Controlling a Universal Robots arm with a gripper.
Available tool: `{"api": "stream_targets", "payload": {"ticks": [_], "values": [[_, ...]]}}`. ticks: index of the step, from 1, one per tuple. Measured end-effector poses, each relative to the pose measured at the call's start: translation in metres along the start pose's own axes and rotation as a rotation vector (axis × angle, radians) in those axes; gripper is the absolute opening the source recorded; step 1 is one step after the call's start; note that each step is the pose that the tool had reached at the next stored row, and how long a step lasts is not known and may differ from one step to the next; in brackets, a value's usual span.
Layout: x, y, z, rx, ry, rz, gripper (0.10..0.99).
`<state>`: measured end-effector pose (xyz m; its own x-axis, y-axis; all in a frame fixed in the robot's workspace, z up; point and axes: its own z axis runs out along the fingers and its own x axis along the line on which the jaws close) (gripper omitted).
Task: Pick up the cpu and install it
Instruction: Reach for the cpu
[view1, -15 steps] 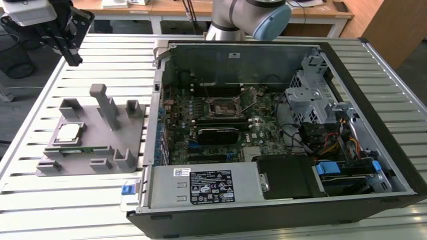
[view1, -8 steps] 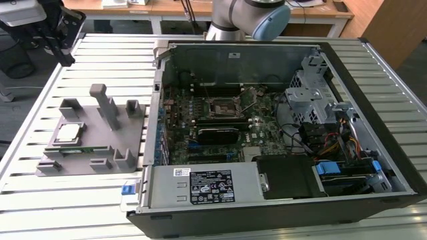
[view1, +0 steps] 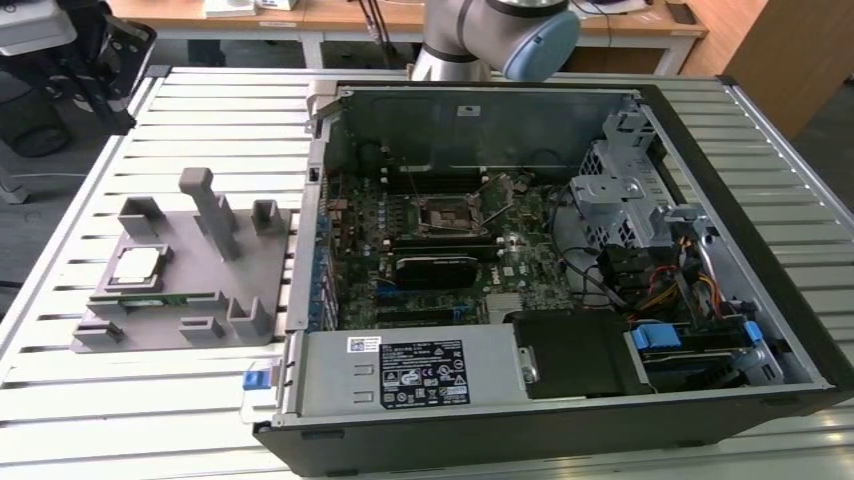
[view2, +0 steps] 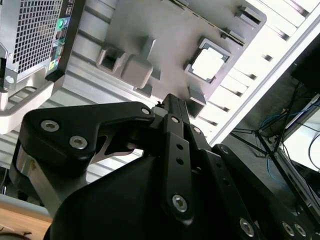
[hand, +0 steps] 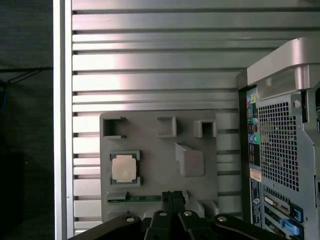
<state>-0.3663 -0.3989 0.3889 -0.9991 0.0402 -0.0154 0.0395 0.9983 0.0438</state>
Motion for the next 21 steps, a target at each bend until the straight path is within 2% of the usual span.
{"api": "stream_targets", "payload": {"ticks": [12,21], "values": [[0.0306,-0.0013,0.0017,0.000,0.0011,-0.011,0.106],[0.0496,-0.0021,0.0035,0.000,0.0019,-0.014,0.106]]}}
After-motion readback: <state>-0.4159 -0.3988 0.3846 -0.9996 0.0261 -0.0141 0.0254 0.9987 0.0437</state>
